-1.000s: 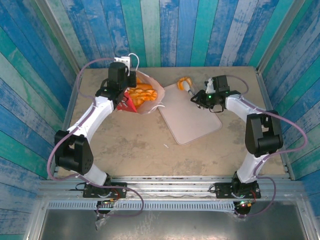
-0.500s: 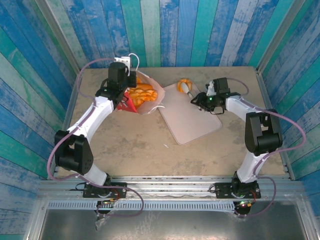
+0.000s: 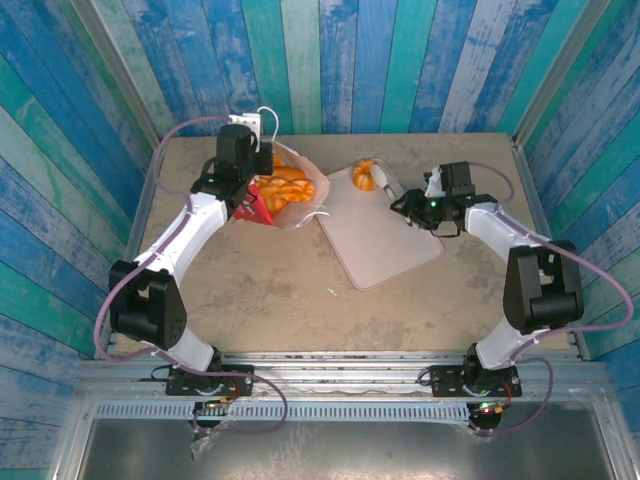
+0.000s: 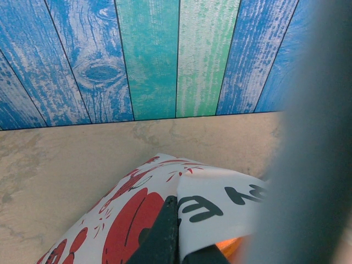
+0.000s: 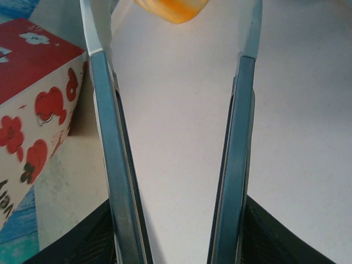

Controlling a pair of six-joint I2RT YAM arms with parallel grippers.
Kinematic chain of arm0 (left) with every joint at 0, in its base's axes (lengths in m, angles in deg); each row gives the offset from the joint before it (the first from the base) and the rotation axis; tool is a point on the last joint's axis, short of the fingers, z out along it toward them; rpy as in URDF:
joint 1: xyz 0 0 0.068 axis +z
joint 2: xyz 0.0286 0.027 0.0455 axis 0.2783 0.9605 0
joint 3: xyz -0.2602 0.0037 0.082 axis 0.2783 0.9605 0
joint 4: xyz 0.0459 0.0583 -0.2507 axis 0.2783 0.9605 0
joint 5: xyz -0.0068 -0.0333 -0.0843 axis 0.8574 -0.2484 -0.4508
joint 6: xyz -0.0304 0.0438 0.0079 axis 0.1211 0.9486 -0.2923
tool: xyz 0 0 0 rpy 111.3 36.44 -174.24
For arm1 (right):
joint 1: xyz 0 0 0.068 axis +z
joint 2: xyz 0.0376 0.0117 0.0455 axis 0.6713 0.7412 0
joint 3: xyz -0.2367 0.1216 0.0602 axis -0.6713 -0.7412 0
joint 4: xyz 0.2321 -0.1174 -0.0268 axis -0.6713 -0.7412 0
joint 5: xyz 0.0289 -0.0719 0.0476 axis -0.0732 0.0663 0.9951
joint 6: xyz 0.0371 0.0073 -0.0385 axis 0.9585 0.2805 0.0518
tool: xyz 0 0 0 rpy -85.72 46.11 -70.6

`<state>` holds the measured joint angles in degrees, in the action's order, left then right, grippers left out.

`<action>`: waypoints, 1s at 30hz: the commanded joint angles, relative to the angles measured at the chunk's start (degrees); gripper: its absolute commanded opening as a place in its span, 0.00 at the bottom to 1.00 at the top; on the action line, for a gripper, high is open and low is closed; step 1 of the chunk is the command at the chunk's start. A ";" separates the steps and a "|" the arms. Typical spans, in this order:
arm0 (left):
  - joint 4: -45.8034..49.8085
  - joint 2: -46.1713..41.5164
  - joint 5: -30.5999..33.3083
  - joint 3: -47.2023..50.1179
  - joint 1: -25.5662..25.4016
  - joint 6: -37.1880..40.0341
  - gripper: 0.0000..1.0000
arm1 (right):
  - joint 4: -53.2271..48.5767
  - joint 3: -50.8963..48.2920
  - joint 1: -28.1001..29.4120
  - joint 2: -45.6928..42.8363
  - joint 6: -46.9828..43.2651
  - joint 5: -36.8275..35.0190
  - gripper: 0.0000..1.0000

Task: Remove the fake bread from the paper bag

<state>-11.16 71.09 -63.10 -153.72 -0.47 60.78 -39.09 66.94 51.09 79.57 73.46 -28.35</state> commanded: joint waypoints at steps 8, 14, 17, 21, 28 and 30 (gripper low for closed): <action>-0.89 -0.15 -1.82 1.40 -0.30 1.34 0.05 | -7.00 -3.18 -0.14 -15.40 0.53 8.32 0.48; -1.51 -0.02 -3.48 1.62 -0.25 1.39 0.05 | -11.76 -1.51 1.79 -23.56 1.03 10.88 0.48; -1.59 0.14 -4.00 1.75 -0.26 1.18 0.05 | -13.56 0.55 4.46 -26.25 1.86 10.79 0.47; -1.78 0.11 -4.20 2.12 -0.34 0.97 0.05 | -14.38 3.03 9.30 -27.61 3.46 10.07 0.46; -2.13 0.20 -4.62 2.80 -0.34 0.73 0.05 | -13.68 5.29 18.65 -25.27 5.71 8.06 0.45; -2.26 0.07 -4.71 3.05 -0.30 0.66 0.05 | -12.46 5.57 20.41 -23.95 6.43 8.07 0.45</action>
<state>-13.00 71.09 -66.13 -152.00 -0.47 61.81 -53.00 70.79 69.87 54.20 78.38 -19.98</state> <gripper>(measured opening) 0.047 0.449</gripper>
